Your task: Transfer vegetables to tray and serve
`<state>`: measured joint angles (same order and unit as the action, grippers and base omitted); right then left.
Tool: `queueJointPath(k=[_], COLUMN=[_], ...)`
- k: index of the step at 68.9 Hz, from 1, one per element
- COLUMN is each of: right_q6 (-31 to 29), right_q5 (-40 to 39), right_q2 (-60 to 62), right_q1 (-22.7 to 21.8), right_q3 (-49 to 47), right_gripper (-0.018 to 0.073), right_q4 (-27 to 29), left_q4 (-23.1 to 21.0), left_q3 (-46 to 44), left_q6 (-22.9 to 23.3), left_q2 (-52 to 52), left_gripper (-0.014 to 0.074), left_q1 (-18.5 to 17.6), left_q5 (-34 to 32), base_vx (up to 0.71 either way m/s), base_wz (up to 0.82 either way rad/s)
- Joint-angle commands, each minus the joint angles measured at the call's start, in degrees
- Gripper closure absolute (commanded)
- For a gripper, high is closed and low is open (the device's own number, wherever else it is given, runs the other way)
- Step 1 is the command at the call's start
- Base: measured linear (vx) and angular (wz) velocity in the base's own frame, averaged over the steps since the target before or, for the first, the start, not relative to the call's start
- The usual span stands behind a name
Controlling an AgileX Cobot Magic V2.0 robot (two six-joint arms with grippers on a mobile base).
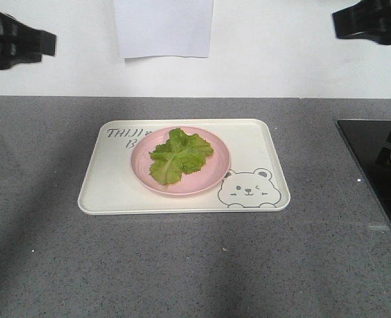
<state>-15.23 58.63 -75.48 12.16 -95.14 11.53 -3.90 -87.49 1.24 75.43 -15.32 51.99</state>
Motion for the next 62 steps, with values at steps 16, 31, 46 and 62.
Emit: queueJointPath(k=[16,31,46,62], right_q6=[-3.9,-5.7,-5.6,-5.6], right_q5=[-16.8,-31.4,-37.7,-44.4], right_q2=[15.2,32.2,45.8,54.0], right_q1=[-0.1,-0.1,-0.1,-0.1], right_q3=[18.0,48.0,69.5,73.4], right_gripper=[0.0568,0.0568,0.0568,0.0568], right_q4=[2.8,2.3,2.5,2.4], left_q4=[-0.7,-0.8,-1.0,-1.0], left_q3=[16.6,36.5,54.8,59.2], left_q6=[0.0,0.1,2.1,2.1], left_q2=[-15.2,-26.2,-34.7,-37.1], left_gripper=[0.0605,0.0605,0.0605,0.0605], left_q1=[-0.2,-0.2,-0.2,-0.2], left_q5=[-16.9,-24.3,-35.6,-37.8], base_vx=[0.00,0.00,0.00,0.00], base_wz=[0.00,0.00,0.00,0.00])
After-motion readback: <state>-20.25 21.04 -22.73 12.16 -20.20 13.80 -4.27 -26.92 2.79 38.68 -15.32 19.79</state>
